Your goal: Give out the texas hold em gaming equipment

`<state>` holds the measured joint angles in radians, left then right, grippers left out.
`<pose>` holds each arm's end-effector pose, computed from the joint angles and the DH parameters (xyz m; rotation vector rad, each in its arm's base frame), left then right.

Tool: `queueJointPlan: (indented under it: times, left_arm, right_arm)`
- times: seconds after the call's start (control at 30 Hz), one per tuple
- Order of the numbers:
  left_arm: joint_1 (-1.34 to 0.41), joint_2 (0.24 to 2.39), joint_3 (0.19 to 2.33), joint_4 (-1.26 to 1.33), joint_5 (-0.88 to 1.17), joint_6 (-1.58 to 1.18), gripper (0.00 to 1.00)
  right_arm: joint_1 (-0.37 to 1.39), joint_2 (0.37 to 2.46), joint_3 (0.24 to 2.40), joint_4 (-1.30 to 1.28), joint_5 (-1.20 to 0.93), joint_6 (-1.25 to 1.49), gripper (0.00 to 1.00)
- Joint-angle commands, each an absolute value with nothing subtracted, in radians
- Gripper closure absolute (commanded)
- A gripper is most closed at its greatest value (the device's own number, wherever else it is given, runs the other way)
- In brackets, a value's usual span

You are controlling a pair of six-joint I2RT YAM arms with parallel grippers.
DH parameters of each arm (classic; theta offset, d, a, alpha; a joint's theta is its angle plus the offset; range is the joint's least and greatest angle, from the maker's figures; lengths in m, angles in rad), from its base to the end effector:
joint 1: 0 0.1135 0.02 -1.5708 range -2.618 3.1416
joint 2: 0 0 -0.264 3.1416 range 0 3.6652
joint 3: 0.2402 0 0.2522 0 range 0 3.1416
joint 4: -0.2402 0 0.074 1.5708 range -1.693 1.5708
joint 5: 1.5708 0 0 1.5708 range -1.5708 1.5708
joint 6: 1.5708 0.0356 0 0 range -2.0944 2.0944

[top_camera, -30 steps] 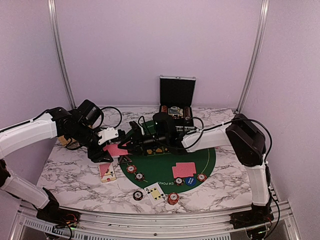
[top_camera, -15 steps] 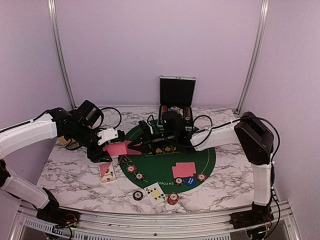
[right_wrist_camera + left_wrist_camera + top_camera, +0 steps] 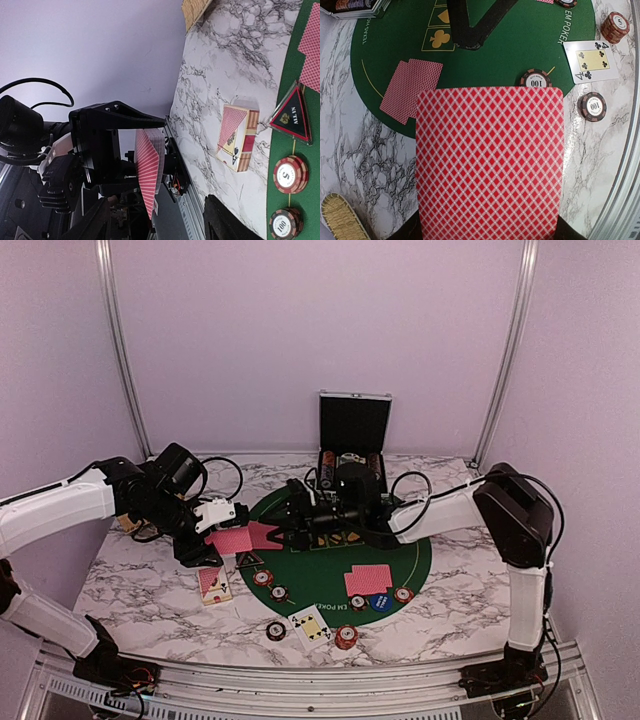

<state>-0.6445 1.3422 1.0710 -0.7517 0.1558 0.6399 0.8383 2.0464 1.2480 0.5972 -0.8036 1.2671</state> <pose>0.2118 -0.1661 0.2696 1.5950 2.0377 -0.2036 0.2829 0.3528 0.1949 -0.2784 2.3166 2.0278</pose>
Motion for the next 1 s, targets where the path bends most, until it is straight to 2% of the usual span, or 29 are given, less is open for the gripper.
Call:
queueJointPlan:
  times: [0.0,0.1,0.2,0.33,0.43,0.5,0.7,0.87,0.97]
  left_arm:
    - [-0.644,1.342,1.085,-0.741,0.162,0.651,1.00]
    - [-0.644,1.346,1.093,-0.742,0.167,0.651,1.00]
    - [-0.644,1.350,1.097,-0.742,0.165,0.650,1.00]
    - [-0.644,1.339,1.089,-0.741,0.163,0.648,1.00]
    - [-0.644,1.329,1.076,-0.742,0.155,0.650,1.00]
    - [-0.644,1.326,1.072,-0.742,0.153,0.651,1.00]
    - [-0.644,1.322,1.069,-0.742,0.156,0.652,1.00]
    - [-0.644,1.323,1.069,-0.742,0.155,0.651,1.00]
    - [-0.644,1.323,1.069,-0.742,0.156,0.649,1.00]
  right_arm:
    - [0.886,2.080,1.331,0.602,-0.823,1.259,0.38]
    - [0.911,2.123,1.375,0.599,-0.833,1.270,0.39]
    - [0.925,2.153,1.390,0.647,-0.840,1.306,0.46]
    - [0.933,2.183,1.414,0.681,-0.846,1.336,0.62]
    - [0.932,2.183,1.417,0.689,-0.848,1.343,0.78]
    - [0.930,2.175,1.410,0.680,-0.850,1.336,0.84]
    - [0.896,2.120,1.350,0.615,-0.845,1.285,0.90]
    - [0.881,2.088,1.329,0.588,-0.848,1.263,0.99]
    - [0.869,2.067,1.329,0.552,-0.852,1.237,1.00]
